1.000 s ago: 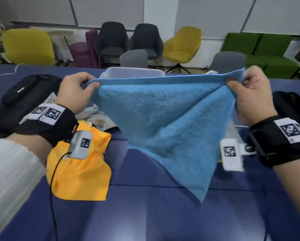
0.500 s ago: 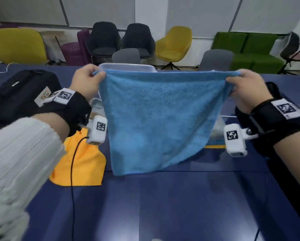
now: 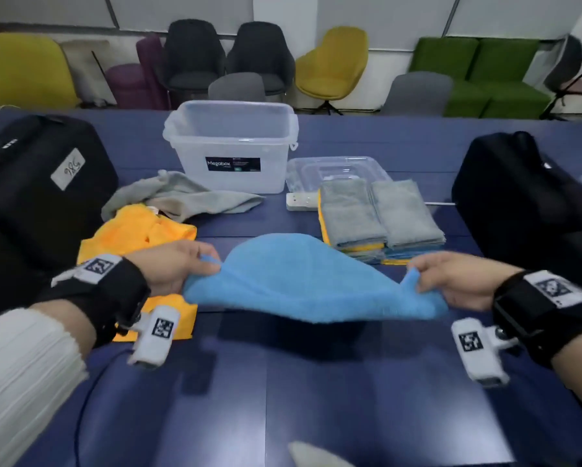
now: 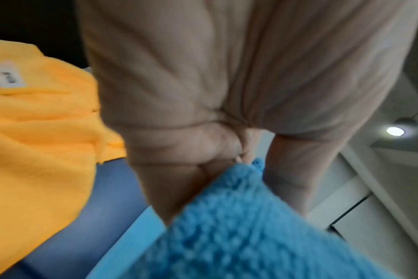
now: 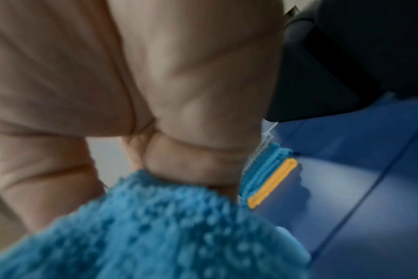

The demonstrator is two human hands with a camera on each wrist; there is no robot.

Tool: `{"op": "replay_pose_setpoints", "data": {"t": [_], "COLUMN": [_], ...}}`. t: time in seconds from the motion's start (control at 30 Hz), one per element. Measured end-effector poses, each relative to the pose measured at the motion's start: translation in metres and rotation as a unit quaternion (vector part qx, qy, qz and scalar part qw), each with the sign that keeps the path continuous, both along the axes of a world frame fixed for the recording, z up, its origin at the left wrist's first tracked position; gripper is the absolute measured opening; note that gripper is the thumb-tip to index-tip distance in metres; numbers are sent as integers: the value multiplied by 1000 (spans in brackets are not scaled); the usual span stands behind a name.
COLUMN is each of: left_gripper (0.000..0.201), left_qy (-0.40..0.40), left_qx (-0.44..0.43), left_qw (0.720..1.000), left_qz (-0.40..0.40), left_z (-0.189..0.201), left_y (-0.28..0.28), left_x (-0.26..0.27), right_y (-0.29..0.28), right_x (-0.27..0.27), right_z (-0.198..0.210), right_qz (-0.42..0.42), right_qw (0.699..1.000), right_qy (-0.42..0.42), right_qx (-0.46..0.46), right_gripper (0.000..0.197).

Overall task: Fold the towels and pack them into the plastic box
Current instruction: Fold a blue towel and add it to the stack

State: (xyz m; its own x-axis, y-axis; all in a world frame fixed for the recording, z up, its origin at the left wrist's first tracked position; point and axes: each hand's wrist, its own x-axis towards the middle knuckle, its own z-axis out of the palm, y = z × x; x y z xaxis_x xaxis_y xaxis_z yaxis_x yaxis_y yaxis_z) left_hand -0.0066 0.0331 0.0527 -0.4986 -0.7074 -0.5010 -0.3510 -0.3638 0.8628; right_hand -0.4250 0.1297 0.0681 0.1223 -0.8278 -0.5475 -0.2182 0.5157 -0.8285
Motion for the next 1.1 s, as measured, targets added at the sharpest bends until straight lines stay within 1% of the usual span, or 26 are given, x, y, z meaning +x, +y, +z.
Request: {"op": "replay_pose_setpoints", "data": {"t": [0.03,0.07,0.1,0.13,0.17,0.2,0.27,0.33,0.4,0.47,0.53,0.6,0.67,0.73,0.8,0.87,0.93,0.97,1.03,1.1], "left_gripper": [42,46,40,27,16,17,23,23,21,23,25,24,22,21,19,17,15,13,11,9], "left_qy": [-9,-20,-32,-42,-54,-68,-79,-84,-108,-107,-83,-63,-65,-82,-121,-215,-318,-352,-381,-376], "left_qx": [29,46,54,55,45,24,-21,-69,-91,-81,-39,-11,-24,-53,-91,-147,-193,-209,-239,-260], "left_qw": [999,998,998,997,998,997,991,981,973,972,975,975,971,964,959,947,918,904,886,879], "left_qz": [-15,-30,-31,-23,0,34,106,159,184,195,202,212,228,248,241,189,136,120,114,134], "left_z": [-9,-16,-22,-28,-34,-40,-54,-67,-80,-87,-92,-96,-100,-105,-111,-117,-124,-128,-136,-141], "left_y": [5,9,9,8,6,3,-4,-11,-16,-13,-6,1,0,-7,-15,-23,-30,-33,-38,-42], "left_x": [0,-1,-2,-6,-11,-15,-24,-29,-32,-34,-33,-32,-28,-24,-22,-21,-23,-24,-24,-26], "right_y": [4,5,4,0,-6,-13,-26,-37,-43,-40,-29,-23,-27,-37,-49,-61,-71,-76,-82,-86], "right_x": [3,3,4,4,1,0,0,2,2,3,2,-2,-6,-9,-7,-5,-1,0,2,4], "right_z": [-10,-22,-32,-43,-56,-67,-85,-97,-107,-111,-111,-110,-110,-111,-112,-115,-120,-124,-132,-139], "right_qz": [6,4,-2,-15,-26,-34,-55,-82,-113,-133,-113,-86,-95,-106,-99,-92,-85,-83,-83,-75], "right_qw": [1000,999,998,997,995,991,981,972,968,973,980,979,969,956,939,928,923,922,921,920], "right_qy": [5,11,24,50,83,122,187,221,225,188,164,183,215,250,303,339,361,368,376,382], "right_qx": [22,40,49,52,47,40,25,9,1,12,12,-28,-75,-110,-133,-127,-102,-90,-63,-46], "right_gripper": [19,18,18,19,24,29,32,39,42,34,23,13,10,12,11,10,8,7,5,9]}}
